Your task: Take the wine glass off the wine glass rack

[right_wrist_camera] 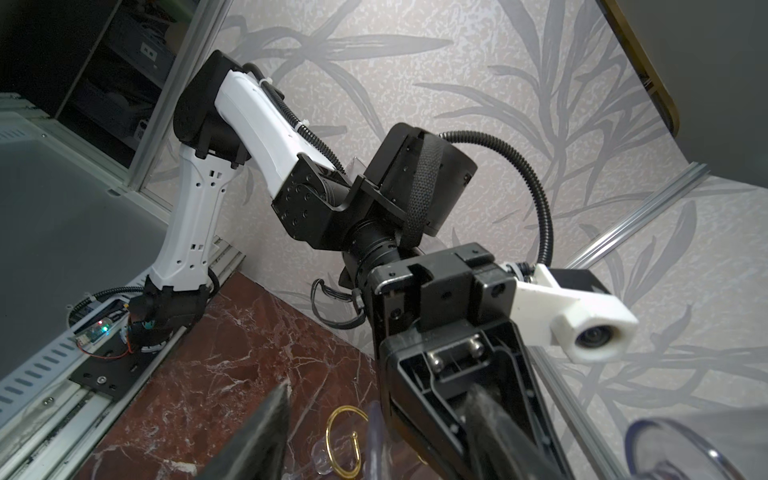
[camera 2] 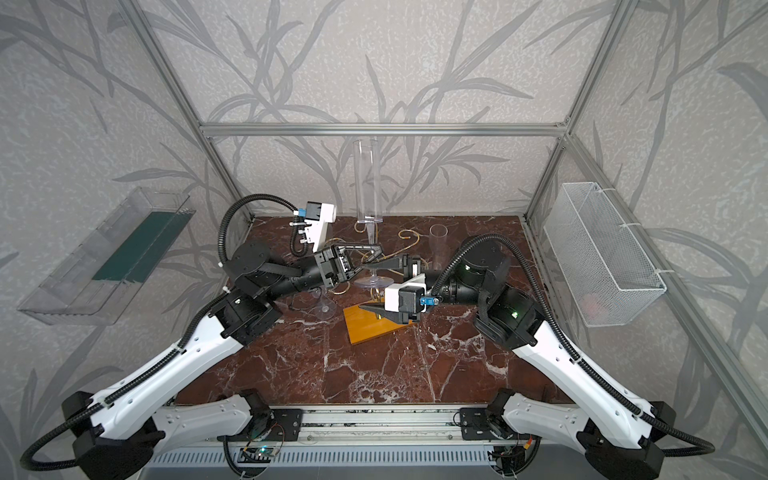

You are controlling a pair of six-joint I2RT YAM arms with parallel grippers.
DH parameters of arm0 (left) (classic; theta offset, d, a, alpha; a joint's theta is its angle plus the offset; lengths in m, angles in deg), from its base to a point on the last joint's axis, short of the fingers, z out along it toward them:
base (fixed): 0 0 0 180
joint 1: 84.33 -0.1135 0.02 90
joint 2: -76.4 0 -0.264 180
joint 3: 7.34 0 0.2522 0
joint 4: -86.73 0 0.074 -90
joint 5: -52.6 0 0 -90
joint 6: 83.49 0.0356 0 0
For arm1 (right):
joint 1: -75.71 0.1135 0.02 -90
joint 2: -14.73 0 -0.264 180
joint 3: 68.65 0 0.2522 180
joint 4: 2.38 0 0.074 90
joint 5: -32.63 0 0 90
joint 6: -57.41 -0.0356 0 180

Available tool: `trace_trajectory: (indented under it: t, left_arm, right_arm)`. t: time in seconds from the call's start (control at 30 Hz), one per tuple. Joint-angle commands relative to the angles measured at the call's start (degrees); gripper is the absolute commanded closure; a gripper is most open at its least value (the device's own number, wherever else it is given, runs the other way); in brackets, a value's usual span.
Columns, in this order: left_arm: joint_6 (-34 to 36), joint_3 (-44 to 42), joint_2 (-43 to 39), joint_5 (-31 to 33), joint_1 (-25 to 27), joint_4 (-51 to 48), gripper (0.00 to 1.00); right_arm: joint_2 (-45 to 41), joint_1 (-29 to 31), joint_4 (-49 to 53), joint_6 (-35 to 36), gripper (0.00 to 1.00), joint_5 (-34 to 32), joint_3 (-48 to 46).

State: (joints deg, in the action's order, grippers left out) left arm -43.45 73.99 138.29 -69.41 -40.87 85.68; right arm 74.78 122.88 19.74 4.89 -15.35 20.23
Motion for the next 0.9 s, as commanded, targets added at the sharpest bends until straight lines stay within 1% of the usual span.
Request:
trace_trajectory:
  t: [0.0, 0.1, 0.17, 0.27, 0.37, 0.47, 0.57, 0.67, 0.77, 0.87]
  left_arm:
    - [14.54, 3.18, -4.31, 7.24, 0.22, -9.11, 1.00]
    - [23.02, 4.01, -6.72, 11.14, 0.22, -13.00, 1.00]
    - [28.32, 4.19, -8.16, 13.44, 0.22, -14.54, 1.00]
    - [36.14, 4.82, -9.59, 16.76, 0.26, -17.26, 1.00]
    - [46.10, 5.27, -10.20, 19.17, 0.22, -20.01, 1.00]
    - [53.60, 5.81, -10.30, 21.69, 0.22, -21.66, 1.00]
    - [58.96, 6.08, -10.30, 23.21, 0.26, -22.04, 1.00]
    - [62.71, 6.08, -10.29, 24.24, 0.22, -21.95, 1.00]
    - [65.75, 5.80, -10.30, 24.51, 0.22, -21.94, 1.00]
    - [67.28, 5.59, -10.13, 23.88, 0.22, -22.18, 1.00]
  right_arm:
    - [-2.68, 0.37, -4.70, -7.91, 0.30, -0.23, -0.58]
    - [-3.54, 0.37, -7.33, -16.33, 0.29, -4.71, 0.55]
    - [-3.39, 0.28, -6.81, -21.96, 0.28, -7.45, 2.71]
    - [-2.35, 0.24, -6.30, -29.00, 0.28, -9.01, 5.48]
    - [-0.21, 0.11, -3.40, -33.21, 0.27, -10.21, 9.32]
    - [1.10, -0.25, -3.31, -35.71, 0.27, -12.58, 11.44]
    - [1.44, -0.80, -6.88, -38.63, 0.27, -14.42, 11.39]
    - [2.64, -0.95, -8.09, -40.36, 0.27, -13.14, 12.88]
    - [4.03, -0.95, -8.56, -42.13, 0.27, -11.75, 14.71]
    - [5.44, -0.95, -9.78, -43.37, 0.27, -11.65, 15.90]
